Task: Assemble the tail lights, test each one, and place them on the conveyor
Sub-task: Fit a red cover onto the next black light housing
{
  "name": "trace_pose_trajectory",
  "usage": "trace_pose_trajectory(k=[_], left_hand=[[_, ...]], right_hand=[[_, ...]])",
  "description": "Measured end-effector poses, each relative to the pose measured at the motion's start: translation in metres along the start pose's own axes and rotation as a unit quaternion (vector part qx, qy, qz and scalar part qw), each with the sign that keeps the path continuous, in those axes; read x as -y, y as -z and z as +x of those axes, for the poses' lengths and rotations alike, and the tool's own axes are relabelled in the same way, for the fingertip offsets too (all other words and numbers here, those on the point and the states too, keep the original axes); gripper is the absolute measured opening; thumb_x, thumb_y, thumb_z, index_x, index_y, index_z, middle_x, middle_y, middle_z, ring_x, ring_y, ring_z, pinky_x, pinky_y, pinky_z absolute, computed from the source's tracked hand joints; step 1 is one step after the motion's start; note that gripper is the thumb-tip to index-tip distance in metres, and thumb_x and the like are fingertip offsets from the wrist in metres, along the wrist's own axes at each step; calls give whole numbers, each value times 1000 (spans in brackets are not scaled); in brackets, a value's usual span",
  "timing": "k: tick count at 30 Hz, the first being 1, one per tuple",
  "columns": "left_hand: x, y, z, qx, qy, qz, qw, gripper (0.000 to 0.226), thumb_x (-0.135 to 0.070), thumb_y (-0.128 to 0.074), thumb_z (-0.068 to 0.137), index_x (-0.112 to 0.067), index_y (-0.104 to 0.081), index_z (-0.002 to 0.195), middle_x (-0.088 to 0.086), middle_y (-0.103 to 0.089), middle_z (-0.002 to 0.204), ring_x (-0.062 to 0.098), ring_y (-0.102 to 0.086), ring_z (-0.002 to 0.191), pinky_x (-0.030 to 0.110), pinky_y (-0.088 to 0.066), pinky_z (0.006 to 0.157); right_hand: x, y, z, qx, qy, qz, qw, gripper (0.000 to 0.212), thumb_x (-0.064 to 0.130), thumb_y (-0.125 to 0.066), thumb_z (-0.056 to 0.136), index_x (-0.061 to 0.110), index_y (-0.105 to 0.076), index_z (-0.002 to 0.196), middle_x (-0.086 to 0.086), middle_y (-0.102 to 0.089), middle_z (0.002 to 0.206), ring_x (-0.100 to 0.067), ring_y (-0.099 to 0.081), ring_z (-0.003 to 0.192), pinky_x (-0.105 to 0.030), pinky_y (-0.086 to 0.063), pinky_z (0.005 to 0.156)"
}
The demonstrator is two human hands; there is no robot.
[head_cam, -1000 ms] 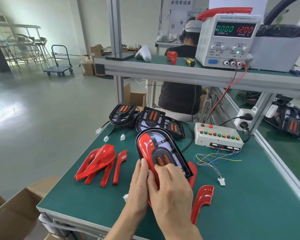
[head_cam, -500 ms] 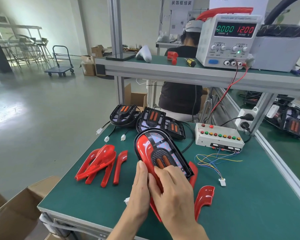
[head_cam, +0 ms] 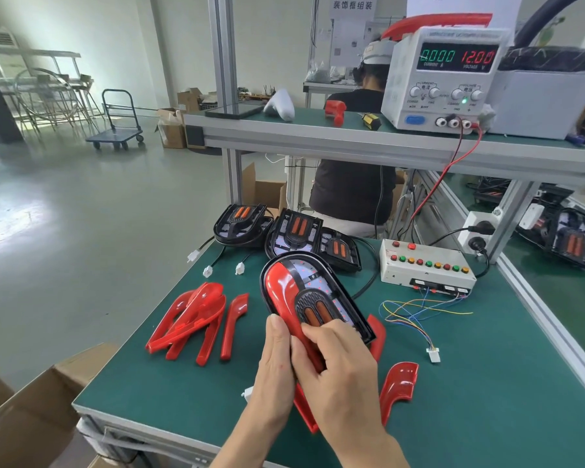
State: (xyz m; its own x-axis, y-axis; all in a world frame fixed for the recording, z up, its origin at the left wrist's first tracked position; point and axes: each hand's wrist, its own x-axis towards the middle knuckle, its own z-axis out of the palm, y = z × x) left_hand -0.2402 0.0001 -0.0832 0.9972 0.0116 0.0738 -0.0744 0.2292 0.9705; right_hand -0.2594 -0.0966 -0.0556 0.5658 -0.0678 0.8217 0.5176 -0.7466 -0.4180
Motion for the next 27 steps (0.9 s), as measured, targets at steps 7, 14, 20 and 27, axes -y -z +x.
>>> trace_pose_trajectory(k=[7,14,20,27], left_hand=[[5,6,1,-4,33,-10,999,110,-95,-42,74,-18,-43,153,4,-37,162,13,-29,151,42,-21,126],[0,4,0,18,25,-22,999,42,-79,-55,80,-55,-66,113,-38,-61,124,-28,-52,106,2,-36,96],[3,3,2,-1,-9,-13,1000,28,-36,-53,103,-36,-72,83,-41,-63,72,-27,-56,72,-6,-39,63],[1,19,16,-14,21,6,1000,72,-82,-45,81,-39,-60,137,-8,-52,150,8,-41,144,43,-29,122]], right_hand=[[4,-2,-3,-8,10,-76,997,21,27,-66,92,10,-76,88,-1,-62,77,-22,-62,70,-34,-55,63],[9,2,-1,19,7,-104,994,18,24,-68,92,12,-69,79,0,-57,73,-23,-57,66,-37,-54,58],[4,4,-2,48,25,-112,992,13,28,-72,91,16,-72,86,2,-57,77,-21,-55,68,-37,-50,61],[-7,31,-10,44,-50,39,997,23,32,-60,94,20,-76,105,4,-62,95,-15,-60,86,-26,-46,80]])
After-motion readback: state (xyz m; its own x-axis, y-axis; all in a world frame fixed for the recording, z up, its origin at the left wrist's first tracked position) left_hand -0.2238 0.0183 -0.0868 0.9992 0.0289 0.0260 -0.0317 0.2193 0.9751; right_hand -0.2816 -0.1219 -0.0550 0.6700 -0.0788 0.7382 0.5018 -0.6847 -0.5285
